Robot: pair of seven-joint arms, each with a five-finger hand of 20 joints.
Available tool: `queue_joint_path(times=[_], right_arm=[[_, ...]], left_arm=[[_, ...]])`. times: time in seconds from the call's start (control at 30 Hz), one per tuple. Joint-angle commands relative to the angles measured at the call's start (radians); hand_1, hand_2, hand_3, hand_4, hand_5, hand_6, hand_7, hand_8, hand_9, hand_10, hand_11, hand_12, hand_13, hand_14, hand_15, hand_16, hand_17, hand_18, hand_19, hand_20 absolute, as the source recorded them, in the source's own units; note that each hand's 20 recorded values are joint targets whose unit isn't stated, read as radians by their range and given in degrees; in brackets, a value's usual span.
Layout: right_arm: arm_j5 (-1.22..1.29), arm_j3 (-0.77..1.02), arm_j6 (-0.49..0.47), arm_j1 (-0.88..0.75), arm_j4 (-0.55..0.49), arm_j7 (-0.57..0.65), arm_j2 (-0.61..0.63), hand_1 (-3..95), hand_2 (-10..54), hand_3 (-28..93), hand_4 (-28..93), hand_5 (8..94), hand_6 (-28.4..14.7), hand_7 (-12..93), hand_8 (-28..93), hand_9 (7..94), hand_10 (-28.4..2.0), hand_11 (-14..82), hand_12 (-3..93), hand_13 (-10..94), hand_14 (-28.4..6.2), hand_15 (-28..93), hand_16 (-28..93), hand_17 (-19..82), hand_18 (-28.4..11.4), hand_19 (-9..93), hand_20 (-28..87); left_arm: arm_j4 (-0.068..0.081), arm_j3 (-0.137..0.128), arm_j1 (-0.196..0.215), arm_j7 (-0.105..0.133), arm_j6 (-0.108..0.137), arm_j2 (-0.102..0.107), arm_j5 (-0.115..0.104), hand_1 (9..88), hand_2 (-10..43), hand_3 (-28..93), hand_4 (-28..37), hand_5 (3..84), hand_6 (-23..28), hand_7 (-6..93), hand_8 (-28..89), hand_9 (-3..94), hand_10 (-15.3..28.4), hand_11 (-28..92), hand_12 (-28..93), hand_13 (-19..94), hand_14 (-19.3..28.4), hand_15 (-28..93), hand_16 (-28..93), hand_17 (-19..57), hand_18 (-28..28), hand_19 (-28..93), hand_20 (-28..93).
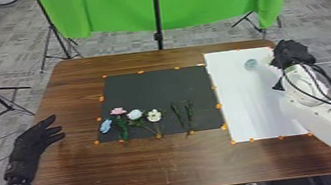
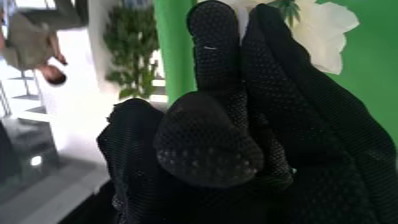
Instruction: Arrange flowers
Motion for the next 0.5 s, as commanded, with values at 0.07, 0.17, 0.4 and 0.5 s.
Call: queue_joint_path(times=[0.07, 0.17, 0.4, 0.5], right_arm=[[0.033, 0.027, 0.087, 0.087, -0.201, -0.12, 0.065, 61.0, -9.5, 59, -19, 80.1, 1.8, 21, 4, 91.2, -8.1, 8.2, 41.0, 93, -0.4, 60, 36, 65, -14.1, 93, 58], [0.118, -0.045, 0.068, 0.138, -0.255, -0.251, 0.064, 60.9, -9.5, 59, -19, 79.8, 2.2, 22, 5, 91.0, -8.0, 8.0, 41.6, 92, -0.1, 61, 37, 64, -13.6, 93, 59], [0.166, -0.287, 0.063, 0.292, -0.247, -0.456, -0.007, 60.0, -9.5, 60, -21, 78.6, 3.4, 24, 4, 89.5, -7.6, 8.7, 43.9, 90, 0.1, 63, 37, 63, -12.9, 93, 60], [0.135, -0.383, 0.044, 0.337, -0.243, -0.505, -0.03, 59.5, -9.5, 60, -21, 78.2, 3.7, 24, 4, 89.3, -7.3, 8.8, 44.3, 90, 0.1, 63, 37, 62, -12.4, 93, 60]], left_arm=[[-0.002, -0.009, 0.018, -0.023, -0.012, -0.001, 0.003, 23.8, 13.9, 61, -28.3, 42.4, 5.3, 8.3, -5, 44.3, 15.1, 21, 13, 39, 20.0, 30, -1, 6.1, 16.2, 20, 21], [-0.001, -0.008, 0.017, -0.026, -0.02, -0.003, 0.005, 23.8, 13.9, 61, -28.3, 42.3, 5.3, 8.4, -5, 44.2, 15.1, 21, 13, 39, 20.0, 30, -1, 6.1, 16.2, 20, 21], [0.004, -0.003, 0.005, -0.033, -0.031, 0.002, 0.007, 23.8, 13.9, 61, -28.3, 42.2, 5.2, 8.3, -5, 44.0, 15.1, 21, 13, 38, 19.9, 29, -1, 6.1, 16.2, 20, 21], [0.004, 0.0, 0.003, -0.036, -0.034, 0.002, 0.007, 23.8, 13.9, 61, -28.3, 42.1, 5.3, 8.2, -5, 44.0, 15.0, 21, 13, 38, 19.9, 29, -1, 6.0, 16.2, 20, 21]])
